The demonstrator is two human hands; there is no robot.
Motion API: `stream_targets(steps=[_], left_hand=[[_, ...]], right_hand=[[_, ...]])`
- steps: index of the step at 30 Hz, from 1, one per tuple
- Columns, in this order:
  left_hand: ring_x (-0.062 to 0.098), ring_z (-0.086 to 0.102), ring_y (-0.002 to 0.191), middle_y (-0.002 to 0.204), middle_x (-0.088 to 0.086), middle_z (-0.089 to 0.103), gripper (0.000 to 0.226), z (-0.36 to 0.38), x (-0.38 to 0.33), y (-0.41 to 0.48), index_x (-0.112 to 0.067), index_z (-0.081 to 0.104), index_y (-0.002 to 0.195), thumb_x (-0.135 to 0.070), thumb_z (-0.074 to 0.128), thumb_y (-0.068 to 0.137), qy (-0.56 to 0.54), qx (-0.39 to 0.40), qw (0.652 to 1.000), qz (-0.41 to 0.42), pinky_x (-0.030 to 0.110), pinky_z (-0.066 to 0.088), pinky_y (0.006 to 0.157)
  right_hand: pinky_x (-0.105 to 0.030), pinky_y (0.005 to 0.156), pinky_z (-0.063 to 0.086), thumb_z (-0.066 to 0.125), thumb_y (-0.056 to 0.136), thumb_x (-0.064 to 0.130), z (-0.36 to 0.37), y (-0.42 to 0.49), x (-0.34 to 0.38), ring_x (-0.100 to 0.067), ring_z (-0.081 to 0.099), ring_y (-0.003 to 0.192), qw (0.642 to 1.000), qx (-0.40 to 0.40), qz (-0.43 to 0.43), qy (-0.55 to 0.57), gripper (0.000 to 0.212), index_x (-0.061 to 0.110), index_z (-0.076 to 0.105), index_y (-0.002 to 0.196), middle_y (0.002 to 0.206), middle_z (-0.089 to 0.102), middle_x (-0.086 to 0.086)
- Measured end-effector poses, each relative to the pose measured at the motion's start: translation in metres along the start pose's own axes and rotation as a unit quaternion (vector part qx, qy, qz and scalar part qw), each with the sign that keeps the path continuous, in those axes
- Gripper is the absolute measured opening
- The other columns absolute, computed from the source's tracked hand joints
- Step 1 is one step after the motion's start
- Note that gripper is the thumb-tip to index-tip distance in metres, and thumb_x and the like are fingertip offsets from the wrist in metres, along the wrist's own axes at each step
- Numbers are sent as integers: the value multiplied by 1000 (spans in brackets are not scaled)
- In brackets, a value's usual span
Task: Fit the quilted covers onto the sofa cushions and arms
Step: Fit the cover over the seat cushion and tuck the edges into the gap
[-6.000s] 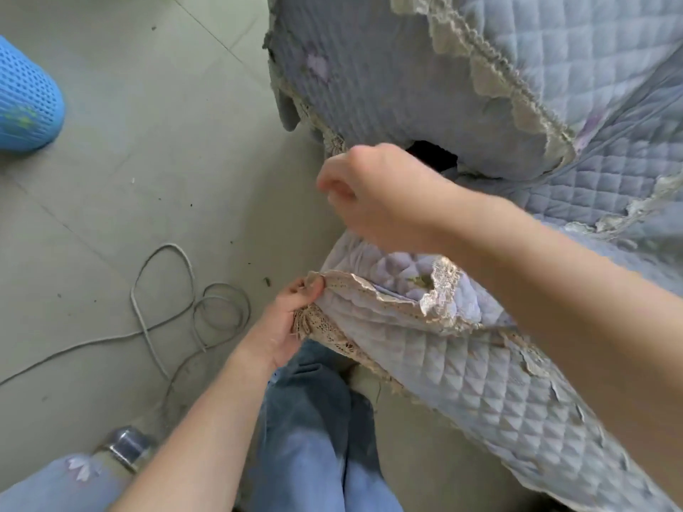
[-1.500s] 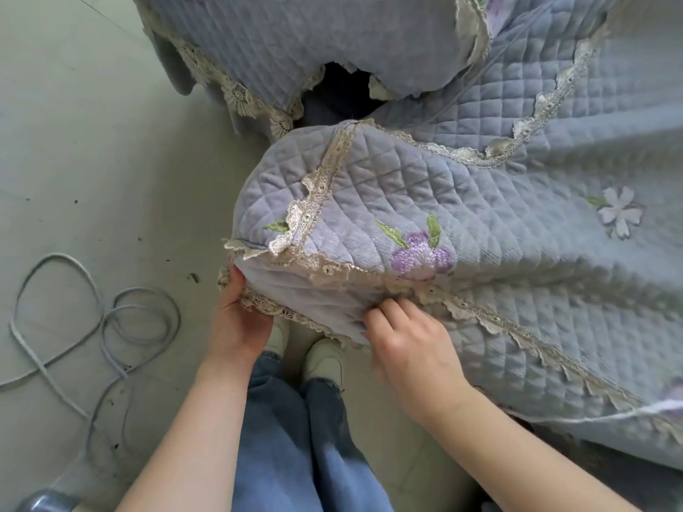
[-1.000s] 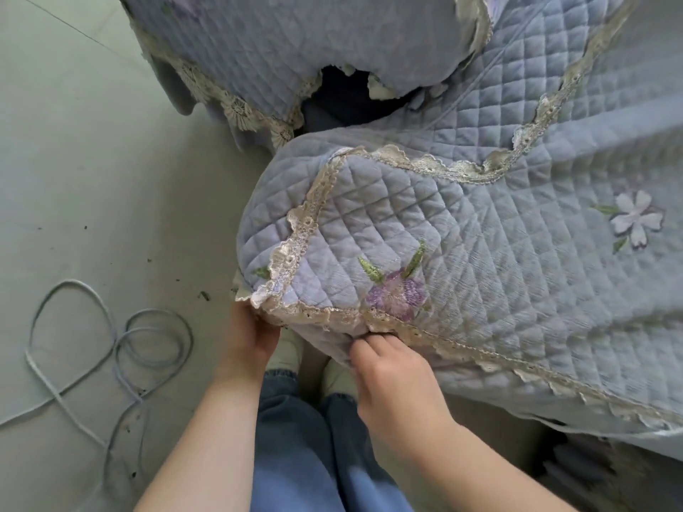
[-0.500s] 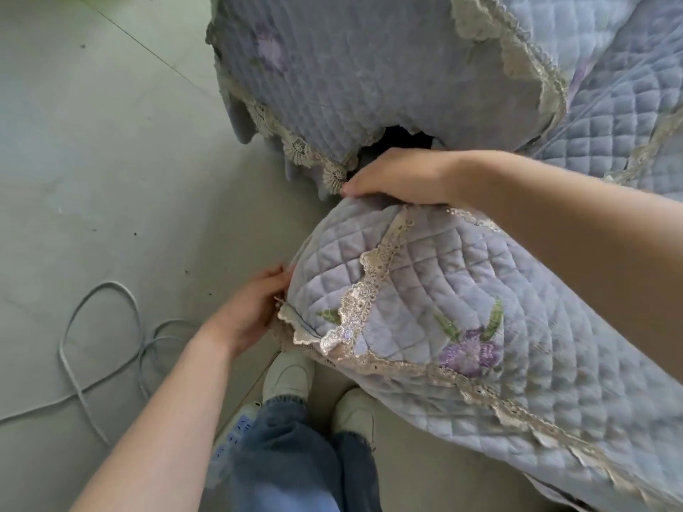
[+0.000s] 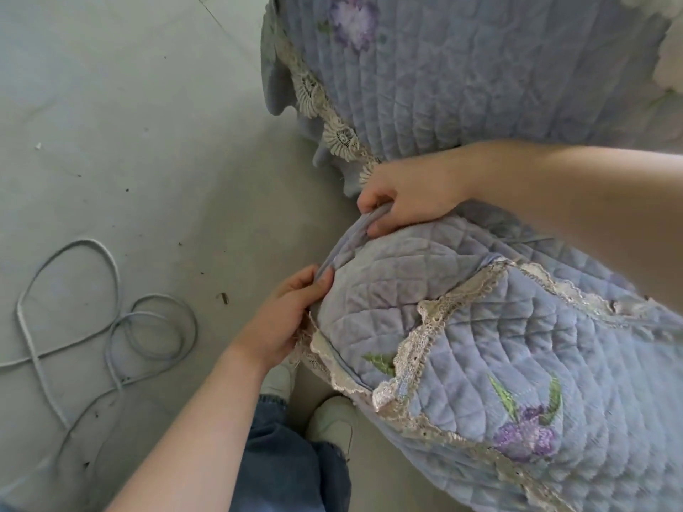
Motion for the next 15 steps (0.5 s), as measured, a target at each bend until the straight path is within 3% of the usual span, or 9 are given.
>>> stream_targets(steps=[3, 7, 9, 14, 15], left_hand=[[27, 52, 99, 104, 13, 55, 35, -5, 9, 7, -9, 56, 100, -32, 70, 77, -47, -3, 999, -4, 36, 45, 86], [18, 67, 88, 94, 4, 71, 16, -8, 20, 21, -17, 72, 85, -32, 70, 79, -85, -7, 995, -41, 30, 56, 73], [21, 68, 92, 100, 7, 71, 18, -11, 23, 28, -18, 74, 90, -31, 68, 80, -99, -4, 993, -63, 31, 55, 74], [33, 61, 108, 124, 22, 60, 65, -20, 31, 24, 1, 60, 121, -38, 75, 71, -100, -26, 993, -60, 39, 55, 85], [32, 63, 108, 123, 21, 62, 66, -22, 34, 16, 0, 63, 119, -43, 76, 71, -97, -18, 994, -53, 37, 56, 82]], right_hand=[[-23, 58, 36, 59, 91, 31, 6, 18, -11, -4, 41, 55, 999, 7, -11, 29, 28, 9, 59, 74, 64, 50, 4], [-27, 64, 38, 63, 89, 34, 21, 45, -34, -6, 43, 60, 996, 34, 42, 73, 29, 11, 61, 71, 63, 51, 6], [-27, 67, 38, 68, 85, 33, 30, 56, -47, -9, 44, 64, 989, 57, 91, 100, 29, 17, 59, 62, 59, 50, 9], [-27, 67, 37, 70, 83, 35, 37, 59, -50, -8, 44, 64, 983, 67, 97, 140, 34, 20, 56, 56, 52, 49, 14], [-27, 68, 38, 68, 84, 35, 35, 55, -47, -7, 46, 64, 983, 65, 91, 143, 33, 20, 57, 58, 54, 50, 14]])
Point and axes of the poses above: each hand's wrist, its own y-axis towards the middle knuckle, its own z-axis out of the palm, x = y × z, the point moved 3 cm from there along y, towards the middle knuckle
